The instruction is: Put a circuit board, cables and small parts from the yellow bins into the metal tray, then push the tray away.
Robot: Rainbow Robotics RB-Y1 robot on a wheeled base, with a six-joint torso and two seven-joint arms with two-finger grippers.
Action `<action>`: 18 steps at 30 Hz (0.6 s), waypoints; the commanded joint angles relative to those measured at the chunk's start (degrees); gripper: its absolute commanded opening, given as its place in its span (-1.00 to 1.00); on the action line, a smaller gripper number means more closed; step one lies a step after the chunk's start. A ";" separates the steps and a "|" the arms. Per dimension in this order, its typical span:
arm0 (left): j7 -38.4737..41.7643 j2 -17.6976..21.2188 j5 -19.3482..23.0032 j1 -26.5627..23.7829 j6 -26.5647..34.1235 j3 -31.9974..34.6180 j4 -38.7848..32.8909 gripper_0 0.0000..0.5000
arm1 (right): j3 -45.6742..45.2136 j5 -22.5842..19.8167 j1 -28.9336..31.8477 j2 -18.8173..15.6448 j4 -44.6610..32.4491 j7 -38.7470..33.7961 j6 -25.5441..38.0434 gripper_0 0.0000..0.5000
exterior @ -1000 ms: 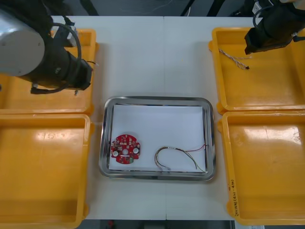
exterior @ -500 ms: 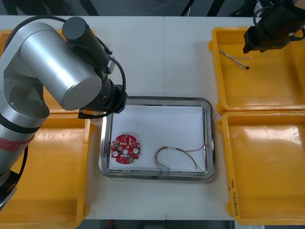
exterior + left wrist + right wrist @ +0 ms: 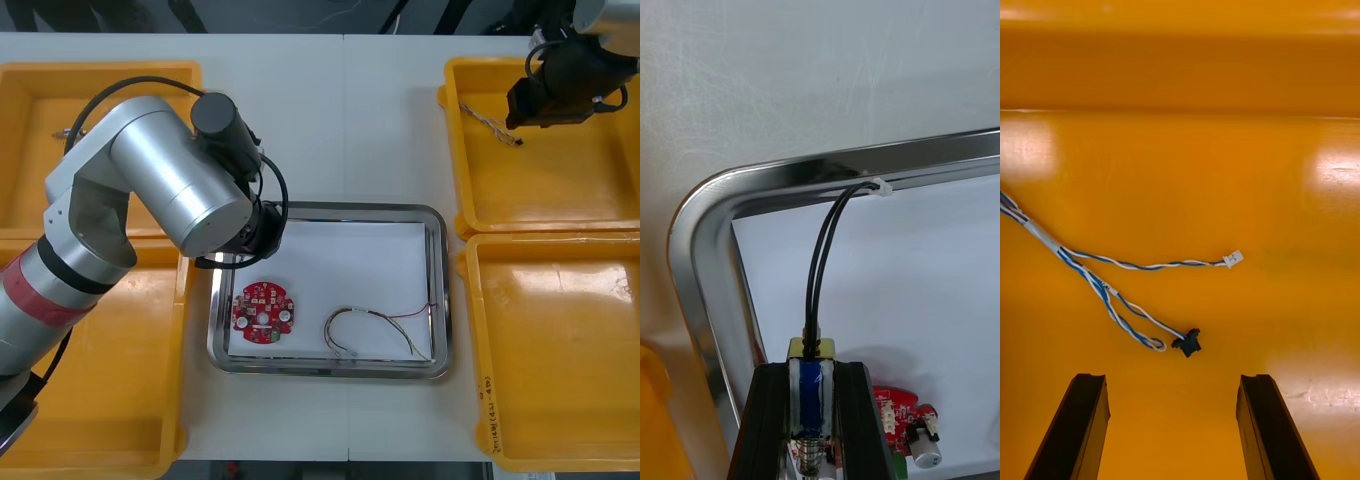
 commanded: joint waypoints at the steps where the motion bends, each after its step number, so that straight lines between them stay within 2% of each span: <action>1: 3.74 -1.04 -1.40 -1.56 -2.95 -2.40 1.96 -1.00 | -3.33 0.62 -3.47 1.04 2.21 2.64 -3.69 1.00; 14: 4.27 -1.04 -3.24 -1.47 -10.42 -6.09 8.29 -1.00 | -3.94 1.32 -3.38 1.31 6.96 4.13 -10.45 1.00; 18: 4.45 -1.13 -3.24 -1.56 -10.95 -6.09 8.73 -1.00 | -4.30 1.58 -3.38 1.40 7.22 4.57 -10.72 1.00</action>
